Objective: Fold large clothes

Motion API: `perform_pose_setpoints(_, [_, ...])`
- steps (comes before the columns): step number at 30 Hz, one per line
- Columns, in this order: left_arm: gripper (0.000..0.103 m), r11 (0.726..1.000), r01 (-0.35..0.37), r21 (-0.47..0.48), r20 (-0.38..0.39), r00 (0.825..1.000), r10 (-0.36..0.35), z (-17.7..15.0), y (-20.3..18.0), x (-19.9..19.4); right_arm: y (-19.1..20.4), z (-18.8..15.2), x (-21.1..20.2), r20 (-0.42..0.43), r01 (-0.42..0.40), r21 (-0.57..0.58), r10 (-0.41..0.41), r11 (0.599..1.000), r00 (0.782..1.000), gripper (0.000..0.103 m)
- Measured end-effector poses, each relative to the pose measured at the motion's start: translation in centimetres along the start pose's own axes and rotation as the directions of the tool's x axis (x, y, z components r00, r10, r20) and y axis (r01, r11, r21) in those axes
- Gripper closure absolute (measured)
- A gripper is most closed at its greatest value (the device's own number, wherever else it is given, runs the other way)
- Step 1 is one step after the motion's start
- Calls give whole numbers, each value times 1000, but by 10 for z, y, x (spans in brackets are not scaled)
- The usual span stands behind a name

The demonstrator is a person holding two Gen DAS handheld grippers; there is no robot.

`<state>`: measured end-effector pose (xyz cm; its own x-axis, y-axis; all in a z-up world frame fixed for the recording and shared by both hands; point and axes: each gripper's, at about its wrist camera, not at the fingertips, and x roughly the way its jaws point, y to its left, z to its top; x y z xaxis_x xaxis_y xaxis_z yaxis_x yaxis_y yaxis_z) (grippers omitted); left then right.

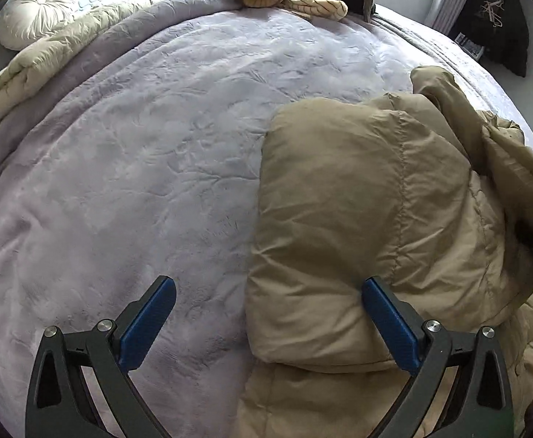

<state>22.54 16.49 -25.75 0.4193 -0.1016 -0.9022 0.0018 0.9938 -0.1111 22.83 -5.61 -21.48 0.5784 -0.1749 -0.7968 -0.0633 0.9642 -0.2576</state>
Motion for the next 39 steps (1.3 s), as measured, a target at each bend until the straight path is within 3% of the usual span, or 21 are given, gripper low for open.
perform_pose_setpoints(2, [0,1000,11,15,14,1000,-11,4,0,-3,-47,-8,3,-21,-111,227,119,967,993,96])
perform_pose_setpoints(4, [0,1000,5,20,48,999,-6,14,3,-8,-86,-24,15,-42,-203,435,246,877,968,96])
perform_pose_setpoints(5, [0,1000,2,9,69,998,-3,22,6,-11,-104,-35,24,-42,-245,541,317,804,948,96])
perform_pose_setpoints(6, [0,1000,2,-9,79,997,-1,29,10,-13,-122,-51,37,-29,-294,669,419,683,908,96])
perform_pose_setpoints(9, [0,998,-14,-57,76,997,18,46,19,-6,-142,-81,56,17,-338,825,577,453,816,94])
perform_pose_setpoints(10, [0,998,-27,-62,72,997,32,50,19,-1,-145,-85,53,18,-331,832,574,446,819,92])
perform_pose_setpoints(11, [0,997,-44,-61,69,996,49,51,18,3,-145,-86,48,12,-323,828,562,458,827,87])
perform_pose_setpoints(12, [0,997,-60,-58,62,996,63,51,17,7,-149,-86,37,4,-306,817,525,489,851,83])
perform_pose_setpoints(14, [0,996,-75,-52,37,996,77,49,14,18,-159,-85,20,8,-273,814,460,513,888,78])
perform_pose_setpoints(18, [0,994,-90,-60,14,996,91,42,14,25,-174,-80,-15,38,-236,789,338,567,940,77])
perform_pose_setpoints(20, [0,993,-98,-59,14,995,99,41,13,26,-178,-72,-25,87,-303,729,355,614,931,79])
perform_pose_setpoints(22, [0,992,-110,-54,11,994,111,41,10,26,-166,-63,-24,62,-335,656,394,676,917,86])
perform_pose_setpoints(24, [0,991,-127,-52,10,992,128,42,8,27,-148,-51,-2,-23,-316,581,403,750,915,87])
perform_pose_setpoints(27, [0,988,-141,-55,4,990,142,43,6,32,-143,-44,37,-92,-258,540,361,801,928,87])
perform_pose_setpoints(32, [0,985,-166,-37,8,986,166,39,3,39,-157,-44,78,-93,-255,562,367,787,925,101])
perform_pose_setpoints(36, [0,980,-199,-29,19,980,200,41,1,31,-159,-40,74,-113,-232,512,333,827,936,101])
perform_pose_setpoints(39, [0,979,-203,-10,38,978,203,41,1,16,-166,-43,61,-135,-191,531,305,825,943,101])
